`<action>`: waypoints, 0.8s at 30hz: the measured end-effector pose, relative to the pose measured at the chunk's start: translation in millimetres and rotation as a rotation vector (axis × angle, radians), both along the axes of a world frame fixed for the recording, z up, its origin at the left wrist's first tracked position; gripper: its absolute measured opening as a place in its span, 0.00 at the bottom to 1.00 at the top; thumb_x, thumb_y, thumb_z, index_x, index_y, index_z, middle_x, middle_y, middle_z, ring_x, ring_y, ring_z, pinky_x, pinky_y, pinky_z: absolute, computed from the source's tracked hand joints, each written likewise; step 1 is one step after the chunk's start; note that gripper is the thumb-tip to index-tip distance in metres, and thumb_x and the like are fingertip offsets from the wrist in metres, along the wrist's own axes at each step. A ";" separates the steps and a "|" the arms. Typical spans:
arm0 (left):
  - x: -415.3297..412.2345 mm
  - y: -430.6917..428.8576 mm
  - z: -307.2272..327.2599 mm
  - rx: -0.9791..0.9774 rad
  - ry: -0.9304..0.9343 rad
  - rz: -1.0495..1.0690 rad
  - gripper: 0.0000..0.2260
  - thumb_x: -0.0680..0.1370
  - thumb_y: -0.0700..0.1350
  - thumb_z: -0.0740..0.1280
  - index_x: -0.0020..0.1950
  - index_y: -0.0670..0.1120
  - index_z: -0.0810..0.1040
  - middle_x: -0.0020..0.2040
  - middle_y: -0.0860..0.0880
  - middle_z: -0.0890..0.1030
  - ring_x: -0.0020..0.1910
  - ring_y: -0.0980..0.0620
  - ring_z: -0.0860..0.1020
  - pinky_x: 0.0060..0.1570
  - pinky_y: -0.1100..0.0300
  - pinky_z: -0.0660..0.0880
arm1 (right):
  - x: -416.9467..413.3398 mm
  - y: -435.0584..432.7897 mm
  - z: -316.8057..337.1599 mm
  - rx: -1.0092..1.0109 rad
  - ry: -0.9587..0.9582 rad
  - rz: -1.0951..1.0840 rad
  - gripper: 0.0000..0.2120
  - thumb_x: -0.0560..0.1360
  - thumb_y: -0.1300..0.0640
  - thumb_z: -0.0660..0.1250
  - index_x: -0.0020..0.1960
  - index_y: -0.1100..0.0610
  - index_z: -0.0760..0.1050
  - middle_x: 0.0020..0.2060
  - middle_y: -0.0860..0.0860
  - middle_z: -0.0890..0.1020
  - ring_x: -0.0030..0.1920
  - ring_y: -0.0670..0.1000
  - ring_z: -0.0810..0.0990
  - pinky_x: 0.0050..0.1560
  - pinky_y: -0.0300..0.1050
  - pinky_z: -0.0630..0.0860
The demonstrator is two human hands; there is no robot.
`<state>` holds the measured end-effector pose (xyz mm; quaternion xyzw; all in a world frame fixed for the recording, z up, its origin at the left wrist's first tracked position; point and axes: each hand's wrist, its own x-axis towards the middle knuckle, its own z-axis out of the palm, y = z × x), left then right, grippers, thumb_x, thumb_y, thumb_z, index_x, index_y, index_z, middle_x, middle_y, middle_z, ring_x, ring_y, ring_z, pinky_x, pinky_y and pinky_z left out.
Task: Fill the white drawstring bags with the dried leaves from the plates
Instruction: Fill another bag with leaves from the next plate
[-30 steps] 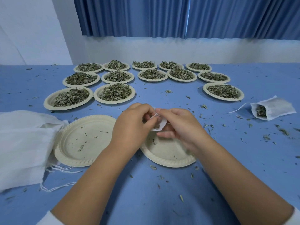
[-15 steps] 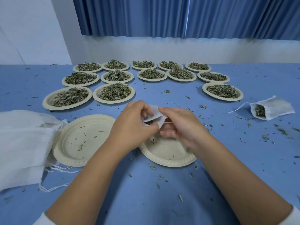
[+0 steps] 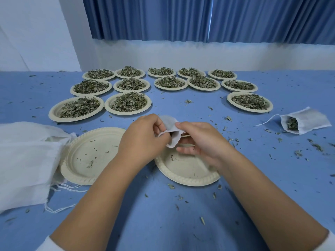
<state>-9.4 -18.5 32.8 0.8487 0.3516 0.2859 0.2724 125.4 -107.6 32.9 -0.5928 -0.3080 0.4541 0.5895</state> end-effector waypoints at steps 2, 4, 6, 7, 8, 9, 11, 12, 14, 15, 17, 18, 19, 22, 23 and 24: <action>-2.3 3.2 1.6 -0.095 -0.078 -0.035 0.03 0.72 0.46 0.71 0.40 0.52 0.78 0.35 0.57 0.79 0.26 0.64 0.71 0.29 0.67 0.65 | 1.6 0.3 -0.3 0.002 -0.011 -0.028 0.12 0.77 0.49 0.68 0.44 0.58 0.82 0.41 0.54 0.86 0.42 0.50 0.86 0.37 0.42 0.79; -2.3 4.7 1.7 -0.110 -0.137 -0.029 0.04 0.74 0.46 0.71 0.40 0.51 0.78 0.34 0.57 0.79 0.26 0.65 0.71 0.29 0.72 0.66 | 0.7 0.3 0.3 -0.018 -0.039 -0.015 0.18 0.74 0.41 0.70 0.44 0.57 0.83 0.40 0.52 0.86 0.40 0.49 0.85 0.35 0.42 0.79; -1.7 4.8 1.0 -0.101 -0.188 0.006 0.04 0.75 0.48 0.71 0.41 0.52 0.78 0.35 0.57 0.79 0.26 0.65 0.71 0.29 0.73 0.66 | -3.0 -0.4 0.3 -0.072 -0.092 0.035 0.21 0.69 0.37 0.73 0.41 0.57 0.83 0.37 0.50 0.85 0.35 0.49 0.83 0.34 0.42 0.78; -1.7 5.0 0.5 -0.095 -0.203 0.022 0.04 0.75 0.48 0.71 0.41 0.53 0.77 0.35 0.57 0.79 0.25 0.64 0.71 0.28 0.72 0.66 | -5.2 -1.0 0.0 -0.095 -0.121 0.072 0.19 0.69 0.39 0.74 0.39 0.56 0.83 0.35 0.49 0.84 0.34 0.49 0.82 0.33 0.42 0.78; -1.6 5.3 0.1 -0.086 -0.211 0.032 0.04 0.75 0.49 0.70 0.41 0.53 0.77 0.36 0.57 0.79 0.24 0.62 0.70 0.28 0.70 0.65 | -6.7 -1.3 -0.7 -0.109 -0.150 0.106 0.15 0.70 0.43 0.74 0.37 0.56 0.82 0.34 0.50 0.83 0.33 0.48 0.81 0.32 0.41 0.78; -2.0 5.6 -0.3 -0.077 -0.213 0.039 0.04 0.75 0.49 0.70 0.41 0.53 0.76 0.36 0.58 0.79 0.23 0.61 0.69 0.28 0.68 0.65 | -7.5 -1.2 -1.1 -0.111 -0.172 0.123 0.13 0.72 0.48 0.73 0.35 0.55 0.82 0.33 0.50 0.83 0.32 0.48 0.81 0.31 0.41 0.78; -2.9 6.5 0.3 -0.069 -0.223 0.046 0.04 0.75 0.50 0.70 0.42 0.54 0.76 0.36 0.59 0.79 0.23 0.61 0.69 0.29 0.65 0.65 | -7.2 -0.3 -1.1 -0.078 -0.182 0.104 0.12 0.76 0.54 0.70 0.34 0.56 0.81 0.33 0.51 0.83 0.31 0.48 0.80 0.30 0.40 0.77; -3.1 6.8 1.3 -0.076 -0.226 0.045 0.04 0.74 0.50 0.70 0.42 0.54 0.76 0.36 0.59 0.78 0.23 0.61 0.69 0.29 0.67 0.65 | -6.8 0.1 -0.1 -0.056 -0.178 0.077 0.12 0.76 0.56 0.68 0.35 0.57 0.81 0.33 0.51 0.82 0.31 0.48 0.80 0.30 0.40 0.77; -3.2 6.2 3.1 -0.114 -0.204 0.021 0.06 0.71 0.50 0.73 0.43 0.54 0.76 0.38 0.58 0.78 0.25 0.63 0.70 0.28 0.69 0.66 | -6.0 0.4 2.0 -0.025 -0.177 0.021 0.11 0.77 0.58 0.66 0.37 0.58 0.80 0.33 0.51 0.82 0.30 0.47 0.79 0.30 0.41 0.77; -3.2 5.5 3.2 -0.134 -0.174 0.002 0.08 0.70 0.49 0.74 0.44 0.54 0.76 0.39 0.57 0.77 0.26 0.64 0.70 0.29 0.70 0.65 | -5.9 0.4 2.6 -0.019 -0.179 0.003 0.10 0.76 0.59 0.65 0.37 0.59 0.79 0.33 0.51 0.82 0.30 0.47 0.79 0.30 0.41 0.78; -2.8 4.1 2.7 -0.145 -0.106 -0.023 0.11 0.68 0.48 0.75 0.44 0.54 0.74 0.41 0.57 0.76 0.29 0.67 0.70 0.30 0.70 0.65 | -6.0 0.7 1.9 -0.025 -0.196 -0.002 0.10 0.76 0.60 0.63 0.38 0.60 0.79 0.32 0.50 0.81 0.31 0.48 0.79 0.32 0.42 0.79; -2.5 3.5 2.4 -0.136 -0.081 -0.023 0.12 0.67 0.48 0.75 0.44 0.54 0.74 0.41 0.57 0.75 0.31 0.67 0.71 0.31 0.69 0.64 | -6.2 1.4 0.8 -0.038 -0.221 0.004 0.09 0.76 0.60 0.62 0.39 0.60 0.78 0.32 0.50 0.81 0.32 0.48 0.80 0.33 0.43 0.80; -2.7 3.1 2.1 -0.121 -0.059 -0.018 0.12 0.67 0.48 0.75 0.44 0.54 0.73 0.41 0.56 0.75 0.34 0.65 0.72 0.32 0.68 0.63 | -7.0 1.6 0.3 -0.057 -0.253 0.012 0.09 0.76 0.59 0.62 0.40 0.60 0.78 0.32 0.50 0.81 0.33 0.49 0.80 0.35 0.44 0.81; -2.2 2.5 1.7 -0.067 0.012 0.004 0.14 0.67 0.48 0.75 0.43 0.53 0.70 0.43 0.55 0.74 0.40 0.60 0.73 0.35 0.62 0.65 | -11.1 1.6 -0.1 -0.084 -0.323 0.035 0.10 0.76 0.59 0.62 0.37 0.59 0.76 0.30 0.51 0.80 0.32 0.52 0.79 0.38 0.43 0.80; -1.7 2.2 1.1 -0.045 0.032 0.024 0.14 0.67 0.47 0.74 0.43 0.53 0.69 0.43 0.54 0.74 0.39 0.59 0.73 0.35 0.61 0.65 | -11.8 1.1 0.2 -0.079 -0.331 0.039 0.11 0.76 0.59 0.62 0.36 0.58 0.75 0.29 0.51 0.79 0.31 0.51 0.79 0.36 0.41 0.79; -0.8 1.9 0.4 -0.024 0.043 0.051 0.14 0.68 0.47 0.74 0.41 0.53 0.68 0.42 0.54 0.74 0.38 0.58 0.72 0.33 0.60 0.64 | -12.5 0.6 0.4 -0.070 -0.335 0.044 0.12 0.76 0.59 0.62 0.34 0.58 0.74 0.29 0.51 0.78 0.30 0.50 0.78 0.34 0.39 0.78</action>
